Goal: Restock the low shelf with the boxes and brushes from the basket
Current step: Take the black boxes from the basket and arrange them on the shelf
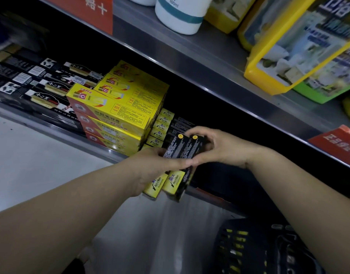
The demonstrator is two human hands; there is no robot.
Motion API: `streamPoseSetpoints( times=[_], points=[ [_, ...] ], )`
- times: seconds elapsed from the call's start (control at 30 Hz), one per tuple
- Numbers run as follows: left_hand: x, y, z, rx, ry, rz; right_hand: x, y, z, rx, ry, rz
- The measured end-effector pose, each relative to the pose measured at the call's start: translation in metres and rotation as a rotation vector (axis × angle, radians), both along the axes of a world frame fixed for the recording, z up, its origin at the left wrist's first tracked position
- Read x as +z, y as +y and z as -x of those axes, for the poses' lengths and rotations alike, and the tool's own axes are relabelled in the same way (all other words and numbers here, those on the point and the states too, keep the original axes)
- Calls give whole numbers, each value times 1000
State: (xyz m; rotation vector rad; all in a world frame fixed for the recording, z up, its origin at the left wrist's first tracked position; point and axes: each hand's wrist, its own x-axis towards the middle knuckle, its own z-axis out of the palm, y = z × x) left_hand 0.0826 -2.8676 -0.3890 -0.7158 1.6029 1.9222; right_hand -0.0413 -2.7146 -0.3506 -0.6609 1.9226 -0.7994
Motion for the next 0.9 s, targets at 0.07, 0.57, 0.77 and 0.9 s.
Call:
streamPoseSetpoints(
  times=[0.07, 0.57, 0.77, 0.9],
  points=[
    [-3, 0, 0, 49, -13, 47, -5, 8, 10, -55, 124, -30],
    [-15, -2, 4, 160, 0, 161, -84, -20, 85, -789, 374, 71],
    [-20, -2, 6, 114, 2, 182, -106, -31, 86, -629, 361, -16],
    [-20, -2, 6, 126, 20, 160, -114, -33, 86, -499, 396, -171]
  ],
)
